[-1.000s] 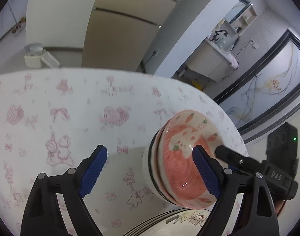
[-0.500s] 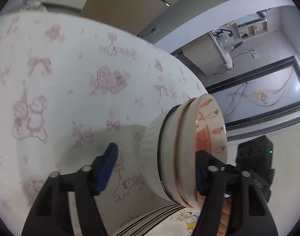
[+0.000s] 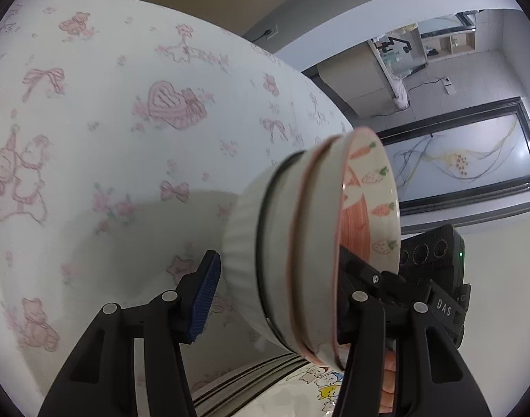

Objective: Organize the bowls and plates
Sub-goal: 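Lift the tilted bowl stack with both tools and carry it over the plates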

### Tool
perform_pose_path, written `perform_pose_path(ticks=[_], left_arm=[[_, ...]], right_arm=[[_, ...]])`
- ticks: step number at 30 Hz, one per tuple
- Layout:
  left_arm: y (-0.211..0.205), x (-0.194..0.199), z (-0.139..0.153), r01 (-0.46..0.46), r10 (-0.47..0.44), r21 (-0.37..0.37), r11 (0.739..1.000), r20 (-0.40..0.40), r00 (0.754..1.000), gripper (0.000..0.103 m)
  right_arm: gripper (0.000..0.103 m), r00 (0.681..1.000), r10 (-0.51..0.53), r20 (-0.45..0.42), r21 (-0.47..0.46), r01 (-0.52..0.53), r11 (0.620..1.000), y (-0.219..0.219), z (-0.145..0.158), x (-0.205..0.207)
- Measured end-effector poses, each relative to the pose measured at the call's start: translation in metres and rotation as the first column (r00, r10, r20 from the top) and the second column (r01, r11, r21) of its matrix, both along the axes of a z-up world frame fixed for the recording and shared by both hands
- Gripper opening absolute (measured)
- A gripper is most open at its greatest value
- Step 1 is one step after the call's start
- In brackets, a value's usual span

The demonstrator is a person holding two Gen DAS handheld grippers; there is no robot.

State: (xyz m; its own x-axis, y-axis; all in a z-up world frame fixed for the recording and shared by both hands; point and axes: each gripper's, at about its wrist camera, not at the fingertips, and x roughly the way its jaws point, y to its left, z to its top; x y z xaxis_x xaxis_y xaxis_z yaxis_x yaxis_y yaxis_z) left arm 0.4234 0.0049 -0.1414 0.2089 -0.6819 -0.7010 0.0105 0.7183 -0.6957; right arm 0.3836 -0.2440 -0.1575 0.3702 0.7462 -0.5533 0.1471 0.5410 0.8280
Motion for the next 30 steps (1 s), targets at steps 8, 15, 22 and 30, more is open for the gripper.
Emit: perform_pose_path(ticks=[8,15,22,30], left_arm=[[-0.001,-0.004,0.001,-0.007,0.007,0.005,1.000,-0.008,1.000,0.048],[-0.007,-0.004,0.007,-0.001,0.001,0.053,0.999,-0.005,1.000,0.047],[-0.008,-0.011,0.028,0.003,-0.006,0.062,0.998,0.046,0.999,0.047],[-0.001,-0.026,0.065,-0.008,0.001,0.061,0.998,0.114,0.993,0.047]], right_arm=[[0.043,1.000,-0.003,0.000,-0.024,0.003,1.000,0.002,0.002,-0.002],[0.039,1.000,0.012,0.012,-0.132,-0.011,0.991,0.009,0.011,-0.002],[0.039,0.999,0.018,0.034,-0.133,-0.013,0.991,0.006,0.025,-0.007],[0.039,0.995,0.014,0.101,-0.131,0.000,0.991,0.012,0.054,-0.011]])
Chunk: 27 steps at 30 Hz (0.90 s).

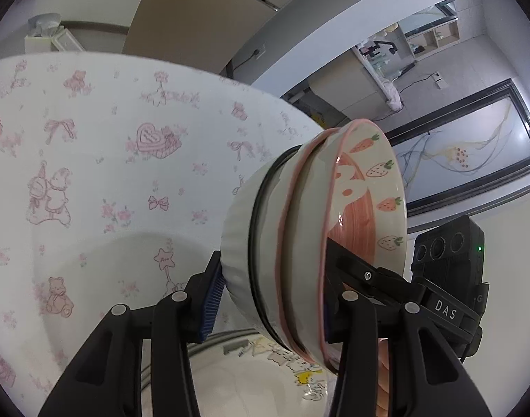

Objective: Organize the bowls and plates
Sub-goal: 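Lift the tilted bowl stack with both tools and carry it over the plates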

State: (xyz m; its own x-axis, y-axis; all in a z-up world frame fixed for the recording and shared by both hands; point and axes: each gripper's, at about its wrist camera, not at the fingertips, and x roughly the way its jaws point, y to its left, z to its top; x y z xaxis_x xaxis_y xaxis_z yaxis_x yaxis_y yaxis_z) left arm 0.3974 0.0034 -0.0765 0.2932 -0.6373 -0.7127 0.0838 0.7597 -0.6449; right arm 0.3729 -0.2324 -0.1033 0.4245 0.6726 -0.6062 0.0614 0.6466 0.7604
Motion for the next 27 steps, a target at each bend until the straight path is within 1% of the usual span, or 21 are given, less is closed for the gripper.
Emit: perform_pose_path(ticks=[8,12,17,21,27], left_arm=[[0.010,-0.017,0.028,-0.007,0.007,-0.005,1.000,0.054,0.999,0.047],[0.013,-0.021,0.039,-0.009,0.010,-0.012,1.000,0.065,0.998,0.047],[0.009,-0.027,0.047,-0.009,0.011,-0.024,1.000,0.069,0.998,0.047],[0.006,-0.037,0.060,-0.018,0.019,-0.003,1.000,0.071,0.997,0.047],[0.016,-0.064,0.084,-0.030,0.030,-0.001,1.000,0.091,0.995,0.047]], right_arm=[[0.039,0.999,-0.008,0.043,0.004,0.008,1.000,0.003,0.023,-0.011],[0.039,0.998,-0.011,0.059,-0.007,0.011,1.000,0.005,0.033,-0.016],[0.039,0.998,-0.017,0.054,-0.025,0.018,1.000,0.004,0.044,-0.024],[0.039,0.999,-0.015,0.052,-0.019,0.016,1.000,0.006,0.049,-0.029],[0.039,0.998,0.014,0.061,-0.032,-0.012,0.999,0.016,0.070,-0.047]])
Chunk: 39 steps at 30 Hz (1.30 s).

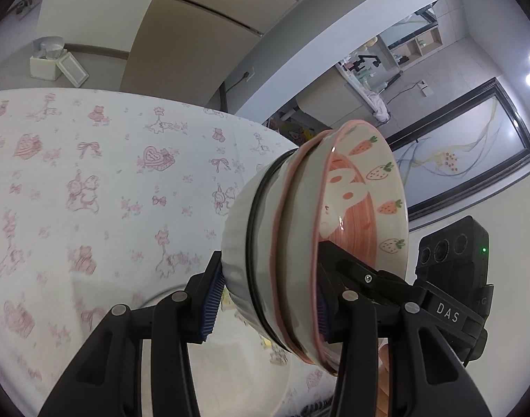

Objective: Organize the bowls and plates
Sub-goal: 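Lift the tilted bowl stack with both tools and carry it over the plates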

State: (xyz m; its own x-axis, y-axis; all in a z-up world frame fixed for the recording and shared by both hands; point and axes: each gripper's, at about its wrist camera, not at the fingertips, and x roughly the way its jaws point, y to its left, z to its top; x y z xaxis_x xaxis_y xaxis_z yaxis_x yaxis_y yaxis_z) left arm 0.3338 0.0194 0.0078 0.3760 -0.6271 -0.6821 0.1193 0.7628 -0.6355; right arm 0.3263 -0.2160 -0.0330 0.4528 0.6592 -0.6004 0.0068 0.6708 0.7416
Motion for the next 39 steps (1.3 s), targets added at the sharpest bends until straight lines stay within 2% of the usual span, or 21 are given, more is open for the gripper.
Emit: perform_pose_path(ticks=[3,6,16,24,33,39], left_arm=[[0.006,-0.019,0.008,-0.022,0.022,-0.013,1.000,0.010,1.000,0.047],[0.008,-0.038,0.011,-0.039,0.039,0.005,0.999,0.014,0.999,0.047],[0.019,-0.086,-0.014,-0.049,0.050,0.016,0.999,-0.032,0.998,0.047],[0.022,-0.095,-0.040,-0.044,0.042,-0.020,0.999,-0.069,0.997,0.047],[0.017,-0.089,-0.070,-0.027,0.027,-0.003,1.000,-0.119,0.993,0.047],[0.012,-0.088,-0.084,-0.017,0.019,0.023,1.000,-0.126,0.992,0.047]], right_arm=[[0.039,1.000,0.009,0.019,-0.008,-0.009,1.000,0.005,0.010,-0.015],[0.039,1.000,0.014,0.022,0.001,-0.014,1.000,0.009,0.010,-0.031],[0.039,0.999,0.043,-0.029,0.015,-0.043,0.999,0.019,-0.014,-0.075],[0.039,0.997,0.049,-0.054,-0.020,-0.050,0.999,0.023,-0.028,-0.087],[0.039,0.993,0.039,-0.108,-0.030,-0.042,0.999,0.021,-0.057,-0.086],[0.040,0.990,0.068,-0.124,-0.067,-0.077,0.995,0.022,-0.067,-0.082]])
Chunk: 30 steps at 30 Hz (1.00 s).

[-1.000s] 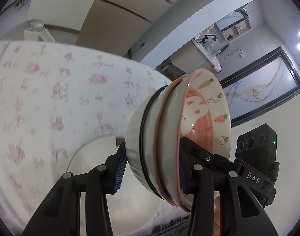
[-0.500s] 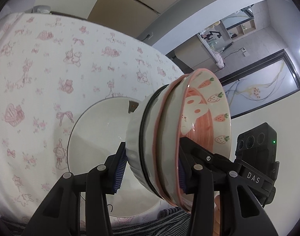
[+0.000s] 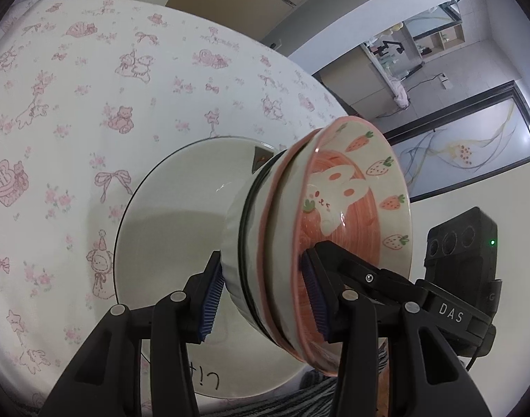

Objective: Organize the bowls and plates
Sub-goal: 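Lift the tilted bowl stack with both tools and carry it over the plates, then lower the bowl stack onto the plate stack and open both tools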

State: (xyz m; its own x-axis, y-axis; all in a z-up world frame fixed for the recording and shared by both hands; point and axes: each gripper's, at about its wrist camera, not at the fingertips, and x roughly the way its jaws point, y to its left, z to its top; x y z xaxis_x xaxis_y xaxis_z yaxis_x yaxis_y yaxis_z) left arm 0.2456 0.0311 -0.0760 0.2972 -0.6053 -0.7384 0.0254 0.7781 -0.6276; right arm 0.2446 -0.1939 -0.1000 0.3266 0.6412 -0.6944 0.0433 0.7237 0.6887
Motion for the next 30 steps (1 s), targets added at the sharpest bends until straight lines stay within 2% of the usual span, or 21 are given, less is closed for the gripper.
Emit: perform_pose_path(ticks=[7,19,30], left_arm=[[-0.003,0.003,-0.010,0.008,-0.008,0.027,1.000,0.002,1.000,0.047],[-0.010,-0.002,-0.004,0.011,-0.018,0.104,0.995,0.070,0.997,0.047],[-0.011,-0.002,-0.002,0.020,-0.031,0.129,0.991,0.086,0.996,0.048]], right_arm=[[0.040,1.000,0.007,-0.009,-0.017,-0.008,1.000,0.001,-0.009,0.000],[0.042,1.000,0.009,0.028,-0.048,-0.008,0.999,0.004,-0.007,-0.005],[0.044,0.999,0.038,0.028,-0.102,-0.035,0.994,0.008,-0.005,-0.008]])
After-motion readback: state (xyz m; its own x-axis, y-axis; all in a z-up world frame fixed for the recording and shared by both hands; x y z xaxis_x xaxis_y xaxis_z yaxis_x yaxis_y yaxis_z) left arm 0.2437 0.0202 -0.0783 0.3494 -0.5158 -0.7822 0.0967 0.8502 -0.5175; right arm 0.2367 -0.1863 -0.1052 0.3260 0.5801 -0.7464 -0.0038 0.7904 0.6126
